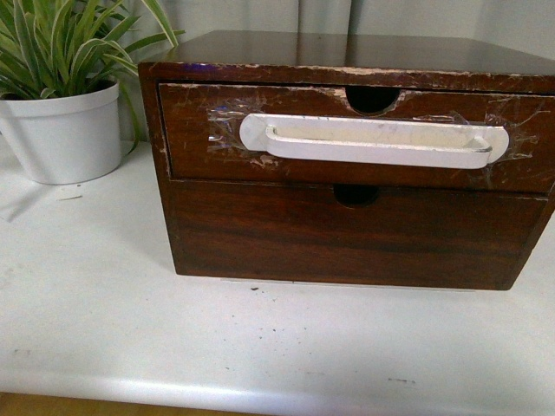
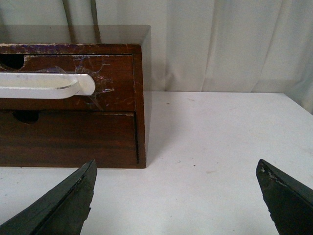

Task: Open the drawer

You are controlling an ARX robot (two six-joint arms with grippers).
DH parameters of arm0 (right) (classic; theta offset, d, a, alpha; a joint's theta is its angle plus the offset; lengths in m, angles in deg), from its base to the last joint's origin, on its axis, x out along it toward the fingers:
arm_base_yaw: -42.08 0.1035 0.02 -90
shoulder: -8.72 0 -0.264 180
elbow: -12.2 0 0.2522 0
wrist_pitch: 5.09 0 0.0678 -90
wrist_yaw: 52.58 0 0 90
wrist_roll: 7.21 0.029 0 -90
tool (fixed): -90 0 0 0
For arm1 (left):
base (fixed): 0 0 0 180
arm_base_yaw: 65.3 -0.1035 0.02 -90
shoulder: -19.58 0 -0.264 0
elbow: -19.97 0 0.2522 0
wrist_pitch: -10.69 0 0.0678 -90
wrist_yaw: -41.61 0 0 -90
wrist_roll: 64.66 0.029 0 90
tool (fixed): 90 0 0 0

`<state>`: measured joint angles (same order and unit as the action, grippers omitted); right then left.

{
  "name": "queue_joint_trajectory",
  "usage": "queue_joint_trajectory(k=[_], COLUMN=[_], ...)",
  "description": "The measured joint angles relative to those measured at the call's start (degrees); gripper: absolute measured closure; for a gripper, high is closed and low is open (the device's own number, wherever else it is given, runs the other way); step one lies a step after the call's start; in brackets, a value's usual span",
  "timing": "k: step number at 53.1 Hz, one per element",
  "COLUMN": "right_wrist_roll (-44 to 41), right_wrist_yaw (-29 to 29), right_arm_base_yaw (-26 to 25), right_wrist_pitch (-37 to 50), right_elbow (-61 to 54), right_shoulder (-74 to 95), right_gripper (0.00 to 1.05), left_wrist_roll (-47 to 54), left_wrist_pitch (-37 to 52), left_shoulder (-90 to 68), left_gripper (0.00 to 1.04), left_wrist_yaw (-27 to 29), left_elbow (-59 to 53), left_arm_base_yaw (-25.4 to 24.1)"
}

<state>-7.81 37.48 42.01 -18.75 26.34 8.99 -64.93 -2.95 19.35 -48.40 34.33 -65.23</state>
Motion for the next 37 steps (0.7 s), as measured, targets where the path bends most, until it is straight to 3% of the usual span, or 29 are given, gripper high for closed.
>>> queue_joint_trajectory(k=[37], right_wrist_roll=[0.02], right_wrist_yaw=[0.02], right_arm_base_yaw=[0.0], right_wrist_pitch=[0.0], right_elbow=[0.0], right_shoulder=[0.0], right_gripper=[0.09], left_wrist_roll=[0.0], left_wrist_pitch=[0.0], left_shoulder=[0.0], left_gripper=[0.06], left_wrist_yaw=[0.0], left_elbow=[0.0], left_arm_base_yaw=[0.0])
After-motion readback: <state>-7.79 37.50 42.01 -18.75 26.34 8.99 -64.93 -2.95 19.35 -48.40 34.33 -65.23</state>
